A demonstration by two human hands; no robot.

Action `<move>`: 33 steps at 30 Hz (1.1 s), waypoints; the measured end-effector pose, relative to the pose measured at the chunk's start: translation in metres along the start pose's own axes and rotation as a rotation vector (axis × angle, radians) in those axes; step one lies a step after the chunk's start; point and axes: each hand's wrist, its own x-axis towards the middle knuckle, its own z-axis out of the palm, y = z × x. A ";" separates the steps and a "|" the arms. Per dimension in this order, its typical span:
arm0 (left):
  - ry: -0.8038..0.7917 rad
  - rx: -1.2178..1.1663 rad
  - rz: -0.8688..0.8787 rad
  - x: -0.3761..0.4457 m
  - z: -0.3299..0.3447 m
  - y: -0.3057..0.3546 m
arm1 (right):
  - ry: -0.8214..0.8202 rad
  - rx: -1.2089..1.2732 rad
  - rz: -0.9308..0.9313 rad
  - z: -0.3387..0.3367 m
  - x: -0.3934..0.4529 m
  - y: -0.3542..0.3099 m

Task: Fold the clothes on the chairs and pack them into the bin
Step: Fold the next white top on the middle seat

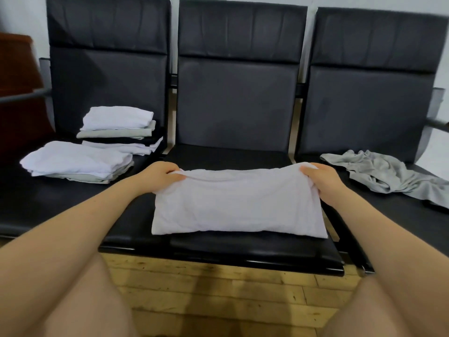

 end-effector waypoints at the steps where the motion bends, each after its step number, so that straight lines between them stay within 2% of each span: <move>1: 0.033 -0.014 -0.014 0.008 0.003 -0.003 | 0.029 0.044 0.002 0.002 0.008 0.000; 4: 0.123 -0.040 -0.022 0.031 0.008 -0.010 | 0.120 0.137 -0.013 0.006 0.034 0.003; 10: 0.245 0.058 -0.040 0.069 0.025 -0.030 | 0.181 -0.133 -0.143 0.028 0.073 0.021; 14: 0.336 0.012 -0.088 0.086 0.036 -0.035 | 0.223 -0.140 -0.158 0.033 0.085 0.030; 19: 0.373 0.020 -0.168 0.081 0.039 -0.034 | 0.163 -0.317 0.028 0.016 0.078 0.039; 21: 0.389 0.009 -0.202 0.072 0.038 -0.036 | 0.109 -0.485 0.016 0.009 0.070 0.045; 24: 0.357 -0.002 -0.227 0.052 0.038 -0.036 | 0.064 -0.638 -0.054 0.007 0.056 0.050; 27: 0.347 0.004 -0.271 0.036 0.035 -0.031 | 0.096 -0.618 -0.048 0.008 0.042 0.045; 29: 0.331 -0.014 -0.299 0.023 0.033 -0.025 | 0.061 -0.591 0.005 0.006 0.032 0.041; 33: 0.142 0.242 -0.290 -0.006 0.039 -0.008 | -0.038 -0.592 0.094 -0.003 0.010 0.037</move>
